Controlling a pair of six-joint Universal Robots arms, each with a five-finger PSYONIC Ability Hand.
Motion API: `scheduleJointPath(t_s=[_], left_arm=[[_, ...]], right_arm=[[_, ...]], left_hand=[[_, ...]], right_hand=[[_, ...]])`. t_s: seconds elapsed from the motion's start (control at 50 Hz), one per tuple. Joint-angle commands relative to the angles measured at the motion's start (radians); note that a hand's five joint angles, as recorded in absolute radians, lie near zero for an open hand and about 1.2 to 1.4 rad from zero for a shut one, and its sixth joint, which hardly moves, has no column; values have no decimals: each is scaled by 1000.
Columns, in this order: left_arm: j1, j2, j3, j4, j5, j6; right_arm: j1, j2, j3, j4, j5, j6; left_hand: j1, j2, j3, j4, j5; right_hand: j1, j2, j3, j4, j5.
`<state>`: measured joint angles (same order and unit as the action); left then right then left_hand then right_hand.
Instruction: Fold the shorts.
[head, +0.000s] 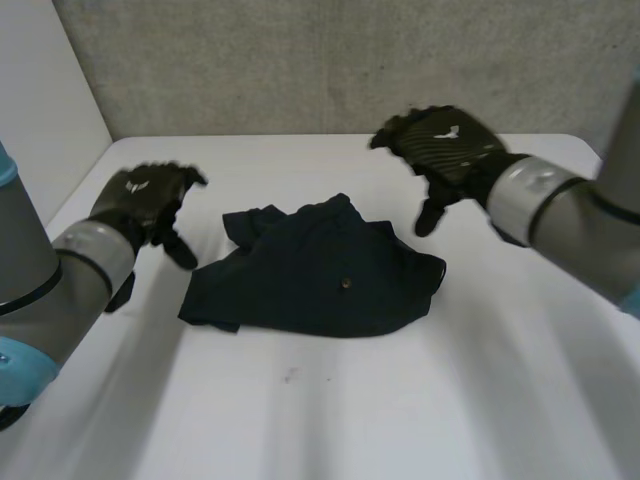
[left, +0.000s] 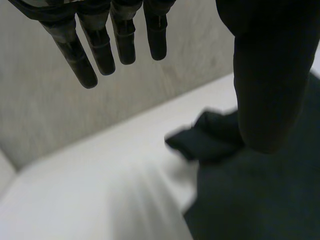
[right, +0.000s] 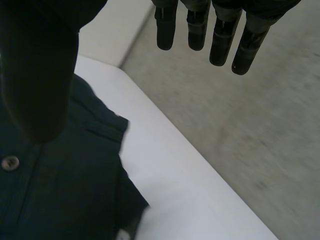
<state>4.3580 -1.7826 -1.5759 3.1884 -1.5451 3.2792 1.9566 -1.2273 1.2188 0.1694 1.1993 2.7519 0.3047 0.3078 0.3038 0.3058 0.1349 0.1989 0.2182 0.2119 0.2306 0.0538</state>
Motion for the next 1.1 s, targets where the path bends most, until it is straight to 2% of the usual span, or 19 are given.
scheduleJointPath(t_s=[0.02, 0.18, 0.28, 0.36, 0.44, 0.46, 0.52, 0.58, 0.6, 0.62, 0.66, 0.82, 0.88, 0.92, 0.98, 1.1], left_arm=[[74, -43, -111, -56, 5, -118], [63, -115, -164, -48, 3, -118], [64, -162, -156, 2, 3, -116], [64, -192, -141, 60, 5, -112], [61, -239, -116, 108, 16, -110], [60, -265, -99, 117, 23, -110], [45, -291, -76, 119, 34, -110], [15, -310, -44, 122, 37, -108], [5, -308, -30, 122, 37, -108], [0, -305, -24, 123, 36, -107], [-5, -296, -10, 123, 34, -99], [-40, -206, 68, 125, 33, 57], [-84, -100, 94, 130, 37, 111], [-115, -14, 122, 134, 36, 131], [-130, 90, 148, 136, 39, 140], [-136, 154, 184, 44, 40, 145]], right_arm=[[120, 274, -209, -103, -70, -57], [149, 495, -369, -136, -122, -54], [157, 586, -449, -134, -124, -51], [157, 627, -502, -131, -121, -49], [157, 632, -518, -133, -115, -46], [157, 626, -518, -133, -107, -46], [157, 612, -509, -133, -80, -47], [156, 562, -498, -131, -18, -51], [157, 525, -480, -130, 12, -61], [157, 502, -466, -128, 28, -66], [154, 450, -432, -128, 49, -71], [127, 109, -219, -126, 82, -92], [110, -3, -157, -111, 104, -107], [88, -79, -122, -81, 149, -133], [70, -168, -88, 11, 210, -201], [68, -221, -47, 238, 246, -343]], left_hand=[[88, 85, 89, 87, 83], [103, 99, 103, 101, 98], [141, 138, 142, 140, 136], [211, 208, 212, 210, 206], [243, 240, 244, 242, 239], [264, 261, 265, 263, 259], [328, 325, 329, 327, 324], [592, 589, 593, 591, 587], [820, 816, 820, 818, 815], [938, 935, 939, 937, 933], [1091, 1088, 1092, 1090, 1086], [1092, 1088, 1092, 1090, 1087], [1092, 1088, 1092, 1090, 1087], [1092, 1088, 1092, 1090, 1087], [1092, 1088, 1092, 1090, 1087], [1092, 1088, 1092, 1090, 1087]], right_hand=[[-24, -44, -37, -56, -54], [-2, -22, -15, -34, -32], [118, 98, 105, 86, 88], [382, 362, 369, 350, 352], [898, 878, 885, 866, 868], [1187, 1167, 1174, 1155, 1157], [1197, 1178, 1184, 1166, 1168], [1197, 1178, 1184, 1166, 1168], [1197, 1178, 1184, 1166, 1168], [1197, 1178, 1184, 1166, 1168], [1197, 1178, 1184, 1166, 1168], [1197, 1178, 1184, 1166, 1168], [1197, 1178, 1184, 1166, 1168], [1197, 1178, 1184, 1166, 1168], [1197, 1178, 1184, 1166, 1168], [1197, 1178, 1184, 1166, 1168]])
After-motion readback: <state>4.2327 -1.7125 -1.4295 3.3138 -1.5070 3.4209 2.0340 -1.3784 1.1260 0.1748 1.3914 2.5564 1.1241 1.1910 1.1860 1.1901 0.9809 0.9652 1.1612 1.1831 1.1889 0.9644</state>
